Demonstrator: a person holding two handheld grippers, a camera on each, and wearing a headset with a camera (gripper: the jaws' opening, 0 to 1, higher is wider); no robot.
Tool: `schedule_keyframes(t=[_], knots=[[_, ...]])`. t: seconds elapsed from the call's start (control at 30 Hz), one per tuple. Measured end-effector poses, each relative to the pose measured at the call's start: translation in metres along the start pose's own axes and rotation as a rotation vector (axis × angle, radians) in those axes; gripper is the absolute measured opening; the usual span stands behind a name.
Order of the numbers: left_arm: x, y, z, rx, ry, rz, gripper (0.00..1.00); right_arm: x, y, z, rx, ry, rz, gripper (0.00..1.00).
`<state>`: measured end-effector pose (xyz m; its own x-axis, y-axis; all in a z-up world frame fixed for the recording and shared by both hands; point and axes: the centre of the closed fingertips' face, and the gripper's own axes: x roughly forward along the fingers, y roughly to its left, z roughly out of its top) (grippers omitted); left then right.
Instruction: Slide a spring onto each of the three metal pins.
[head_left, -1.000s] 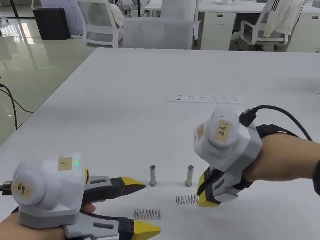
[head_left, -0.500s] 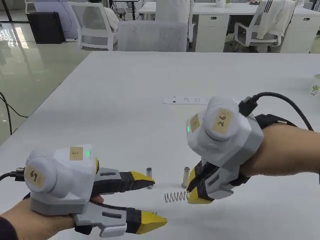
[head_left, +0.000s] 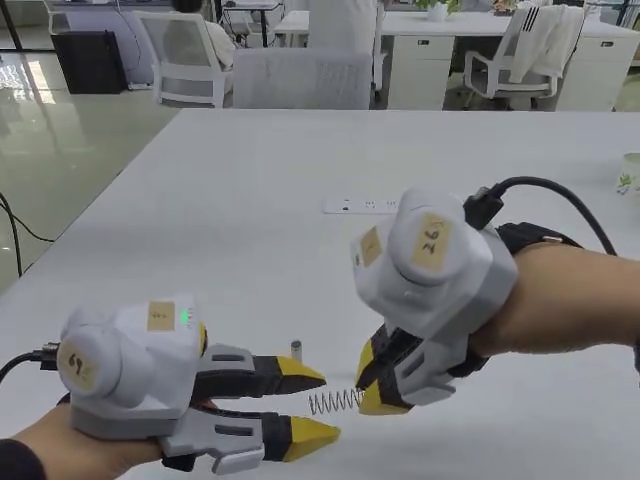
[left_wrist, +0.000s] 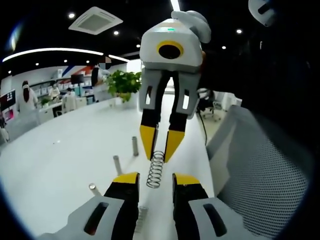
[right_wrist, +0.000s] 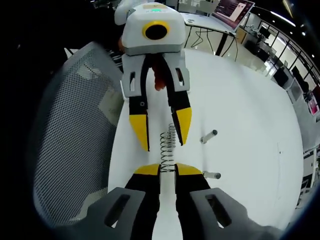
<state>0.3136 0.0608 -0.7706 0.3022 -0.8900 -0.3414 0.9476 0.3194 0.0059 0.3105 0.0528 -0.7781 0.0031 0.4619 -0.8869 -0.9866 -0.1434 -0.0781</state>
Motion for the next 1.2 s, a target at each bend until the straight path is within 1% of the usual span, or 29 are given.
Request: schedule_keyframes(t=[0.3, 0.4, 0.53, 0.83, 1.07, 1.2], knots=[[0.002, -0.004, -0.001, 0.04, 0.005, -0.014, 0.03, -0.002, 0.005, 0.002, -0.01, 0.004, 0.008, 0.08], [0.002, -0.005, -0.001, 0.041, 0.005, -0.017, 0.03, -0.003, 0.005, 0.003, -0.016, 0.006, 0.002, 0.08], [0.002, -0.005, -0.003, 0.041, 0.012, -0.02, 0.03, -0.008, 0.006, 0.009, -0.025, -0.003, -0.004, 0.08], [0.003, -0.006, -0.005, 0.04, 0.016, -0.021, 0.03, -0.017, 0.006, 0.034, -0.04, -0.078, -0.013, 0.07], [0.003, -0.005, -0.005, 0.038, 0.009, -0.019, 0.03, -0.016, 0.007, 0.047, -0.063, -0.104, -0.02, 0.08], [0.003, -0.005, -0.003, 0.047, 0.005, -0.017, 0.03, -0.016, 0.007, 0.049, -0.074, -0.108, -0.021, 0.08]])
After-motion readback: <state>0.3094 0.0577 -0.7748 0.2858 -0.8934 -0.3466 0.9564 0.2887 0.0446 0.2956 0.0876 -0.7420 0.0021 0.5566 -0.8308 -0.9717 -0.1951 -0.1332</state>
